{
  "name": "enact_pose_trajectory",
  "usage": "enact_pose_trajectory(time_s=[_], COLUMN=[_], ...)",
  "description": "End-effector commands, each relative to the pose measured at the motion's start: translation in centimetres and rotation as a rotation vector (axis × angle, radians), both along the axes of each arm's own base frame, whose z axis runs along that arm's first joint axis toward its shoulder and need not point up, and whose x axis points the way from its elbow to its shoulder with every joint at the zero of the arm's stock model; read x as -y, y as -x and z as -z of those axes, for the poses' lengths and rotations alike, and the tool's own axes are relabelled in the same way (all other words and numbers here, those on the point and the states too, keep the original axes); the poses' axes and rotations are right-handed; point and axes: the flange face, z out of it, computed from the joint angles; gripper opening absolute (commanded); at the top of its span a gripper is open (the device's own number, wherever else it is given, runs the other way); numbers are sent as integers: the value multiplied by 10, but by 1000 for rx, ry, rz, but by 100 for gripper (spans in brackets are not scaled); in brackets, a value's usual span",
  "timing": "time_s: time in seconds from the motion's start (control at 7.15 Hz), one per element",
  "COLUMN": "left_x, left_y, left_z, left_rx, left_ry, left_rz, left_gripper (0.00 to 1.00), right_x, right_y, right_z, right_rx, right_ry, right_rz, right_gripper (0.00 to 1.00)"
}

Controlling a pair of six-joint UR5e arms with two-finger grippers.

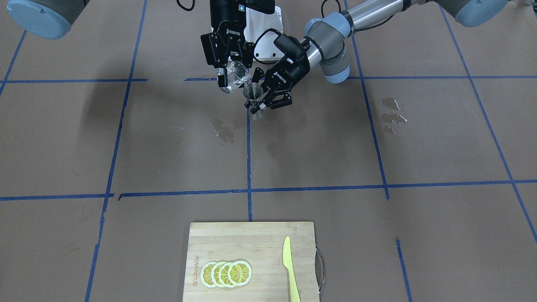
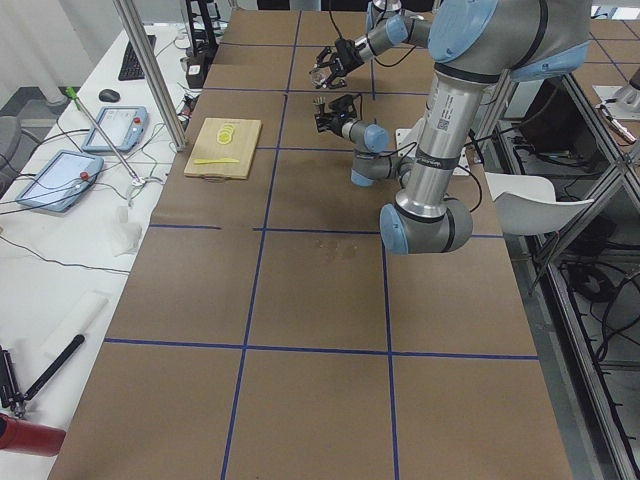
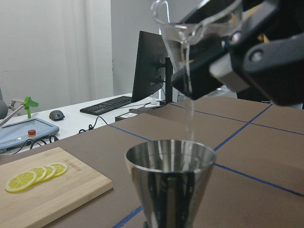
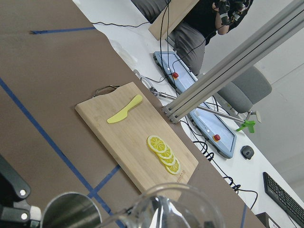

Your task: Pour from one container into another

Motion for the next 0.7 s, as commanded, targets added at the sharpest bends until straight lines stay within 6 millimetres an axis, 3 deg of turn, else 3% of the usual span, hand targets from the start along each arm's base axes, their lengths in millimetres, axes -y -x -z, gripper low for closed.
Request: enact_pose_trajectory(time_s=[0.0, 0.56], left_x=[0, 0], left_y=[0, 1], left_z=[-1, 0], left_rx=[1, -8], left_ry=[1, -2], left_rz=[0, 0], left_gripper=[0, 0], right_x=[0, 1], right_y=[1, 5], right_z=[2, 3], right_rx=[-21, -71], right_ry=[-8, -27], right_rz=[9, 27], right_gripper=[0, 0])
